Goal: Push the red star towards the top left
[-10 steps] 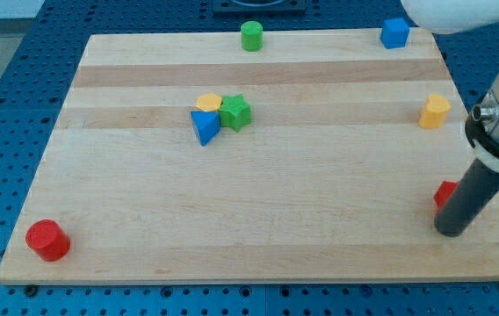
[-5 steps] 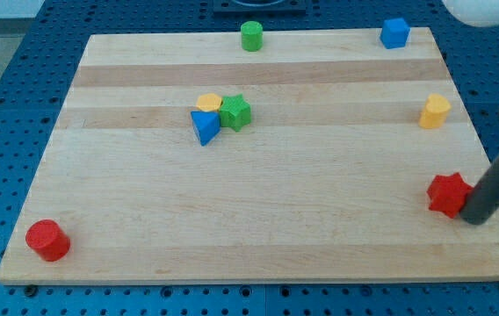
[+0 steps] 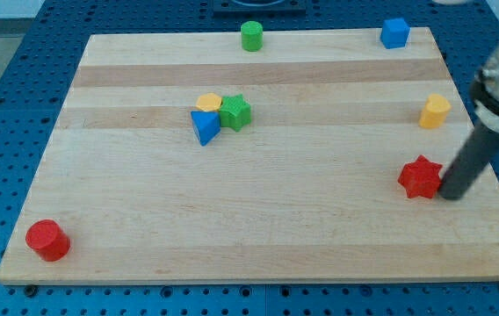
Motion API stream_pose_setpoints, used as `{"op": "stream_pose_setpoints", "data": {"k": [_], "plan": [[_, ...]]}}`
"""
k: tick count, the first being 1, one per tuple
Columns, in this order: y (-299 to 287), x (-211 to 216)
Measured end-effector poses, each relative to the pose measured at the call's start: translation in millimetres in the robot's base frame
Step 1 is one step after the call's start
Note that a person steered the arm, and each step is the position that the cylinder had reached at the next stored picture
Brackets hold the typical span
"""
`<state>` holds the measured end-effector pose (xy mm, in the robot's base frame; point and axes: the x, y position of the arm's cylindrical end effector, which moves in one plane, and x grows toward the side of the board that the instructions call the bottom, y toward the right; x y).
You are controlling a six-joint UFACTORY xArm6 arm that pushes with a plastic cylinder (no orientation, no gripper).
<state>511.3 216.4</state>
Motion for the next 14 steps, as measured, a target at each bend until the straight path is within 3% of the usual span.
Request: {"op": "stream_pose_setpoints", "data": {"k": [2, 3, 4, 5, 8, 10, 11, 13, 14], "plan": [[-123, -33], [-145, -12], [-175, -24], [-187, -52], [-125, -83], [-218, -150], [-231, -152], [-226, -109], [-237, -115]]}}
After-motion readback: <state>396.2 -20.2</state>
